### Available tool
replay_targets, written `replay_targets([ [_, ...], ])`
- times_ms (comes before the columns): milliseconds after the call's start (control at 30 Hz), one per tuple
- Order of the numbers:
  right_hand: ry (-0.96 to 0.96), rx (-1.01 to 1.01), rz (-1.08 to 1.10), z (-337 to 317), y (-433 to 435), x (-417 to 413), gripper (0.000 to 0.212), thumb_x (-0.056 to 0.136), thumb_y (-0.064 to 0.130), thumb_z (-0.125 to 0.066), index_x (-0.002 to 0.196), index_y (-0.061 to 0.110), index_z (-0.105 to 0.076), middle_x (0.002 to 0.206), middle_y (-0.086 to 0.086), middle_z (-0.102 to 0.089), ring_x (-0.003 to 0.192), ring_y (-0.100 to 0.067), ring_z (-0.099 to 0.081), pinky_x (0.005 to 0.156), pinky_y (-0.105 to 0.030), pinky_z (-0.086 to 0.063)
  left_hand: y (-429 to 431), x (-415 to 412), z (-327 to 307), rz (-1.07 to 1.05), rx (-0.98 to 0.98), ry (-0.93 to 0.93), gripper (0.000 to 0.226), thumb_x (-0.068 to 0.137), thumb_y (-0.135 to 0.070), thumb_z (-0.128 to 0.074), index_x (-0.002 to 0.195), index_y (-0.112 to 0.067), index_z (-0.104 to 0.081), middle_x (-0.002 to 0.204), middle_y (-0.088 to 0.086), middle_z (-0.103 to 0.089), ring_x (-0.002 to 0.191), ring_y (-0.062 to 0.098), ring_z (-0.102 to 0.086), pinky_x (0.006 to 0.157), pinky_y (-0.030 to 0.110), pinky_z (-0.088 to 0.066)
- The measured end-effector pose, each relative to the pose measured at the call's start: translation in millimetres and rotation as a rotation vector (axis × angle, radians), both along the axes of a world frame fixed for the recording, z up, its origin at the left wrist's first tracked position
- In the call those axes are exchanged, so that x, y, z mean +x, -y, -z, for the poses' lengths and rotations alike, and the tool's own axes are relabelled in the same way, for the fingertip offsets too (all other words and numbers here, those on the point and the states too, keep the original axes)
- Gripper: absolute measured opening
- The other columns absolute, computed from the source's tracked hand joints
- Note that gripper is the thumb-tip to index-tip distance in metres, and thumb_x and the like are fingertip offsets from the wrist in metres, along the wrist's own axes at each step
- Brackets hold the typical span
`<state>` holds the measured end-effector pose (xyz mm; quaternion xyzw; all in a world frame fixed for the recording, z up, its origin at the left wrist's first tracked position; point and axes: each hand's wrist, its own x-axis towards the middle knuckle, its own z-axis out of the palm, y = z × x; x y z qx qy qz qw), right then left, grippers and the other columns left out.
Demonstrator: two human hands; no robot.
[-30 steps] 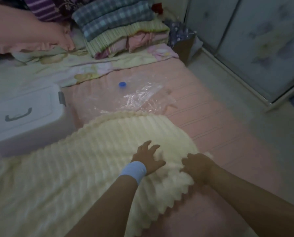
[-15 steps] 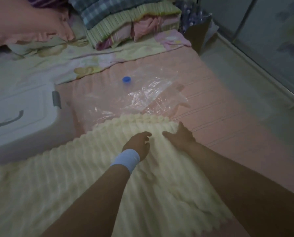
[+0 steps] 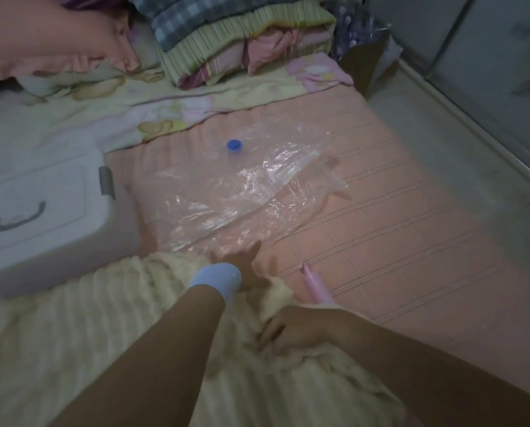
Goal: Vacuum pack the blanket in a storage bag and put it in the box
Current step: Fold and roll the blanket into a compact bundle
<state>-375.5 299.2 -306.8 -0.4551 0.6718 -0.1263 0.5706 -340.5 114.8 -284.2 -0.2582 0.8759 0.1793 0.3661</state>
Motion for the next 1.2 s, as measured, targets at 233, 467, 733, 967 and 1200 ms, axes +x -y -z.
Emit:
replay_targets([
  [233, -0.349, -0.223, 0.717, -2.9, 21.7, 12.2, 0.078, 0.071, 0.039, -0.079, 0.139, 0.024, -0.043, 0.132, -0.003, -0.05, 0.123, -0.024, -0.051, 0.101, -0.037, -0.045, 21.2, 100.7, 17.3, -0.148, -0.023, 0.065, 0.08, 0.081, -0.066, -0.057, 0.148, -0.042, -0.021, 0.15, 0.0, -0.039, 0.135, 0.029, -0.041, 0.111, 0.045, -0.034],
  [467, -0.166, -0.167, 0.489, -7.0, 52.2, 52.1, 0.049, 0.069, 0.048, -0.053, 0.108, 0.023, -0.069, 0.109, 0.002, -0.072, 0.106, -0.022, -0.066, 0.086, -0.03, -0.048, 21.3, 141.1, -11.0, -0.027, -0.05, 0.041, 0.068, 0.086, -0.058, -0.054, 0.147, -0.034, -0.034, 0.151, 0.002, -0.036, 0.139, 0.028, -0.031, 0.115, 0.044, -0.024],
  [733, -0.681, -0.006, -0.267, 19.1, 29.6, 106.4, 0.104, 0.085, 0.032, -0.067, 0.159, 0.035, 0.006, 0.166, -0.004, 0.021, 0.151, -0.033, -0.013, 0.109, -0.058, -0.032, 17.0, 196.1, 6.8, -0.695, 0.179, -0.068, 0.093, 0.081, -0.05, -0.07, 0.152, -0.041, -0.009, 0.159, 0.009, -0.002, 0.139, 0.039, -0.028, 0.101, 0.042, -0.043],
  [967, -0.476, -0.338, 0.256, -23.6, 42.8, 49.7, 0.068, 0.066, 0.056, -0.031, 0.112, 0.025, -0.071, 0.112, -0.001, -0.072, 0.106, -0.028, -0.066, 0.087, -0.036, -0.051, 9.4, 155.9, -1.5, -1.208, 0.683, -0.266, 0.075, 0.087, -0.041, -0.066, 0.149, -0.034, -0.024, 0.117, 0.01, -0.062, 0.083, 0.024, -0.06, 0.079, 0.039, -0.051],
  [1200, -0.612, -0.288, 0.995, -43.7, 74.4, -95.2, 0.055, 0.084, 0.019, -0.068, 0.135, 0.014, -0.048, 0.127, -0.019, -0.058, 0.115, -0.039, -0.058, 0.087, -0.038, -0.046, 66.3, 36.3, -52.2, -1.127, 0.697, -0.862, 0.075, 0.092, -0.013, -0.062, 0.149, -0.041, -0.023, 0.132, -0.005, -0.055, 0.109, 0.017, -0.062, 0.09, 0.035, -0.041],
])
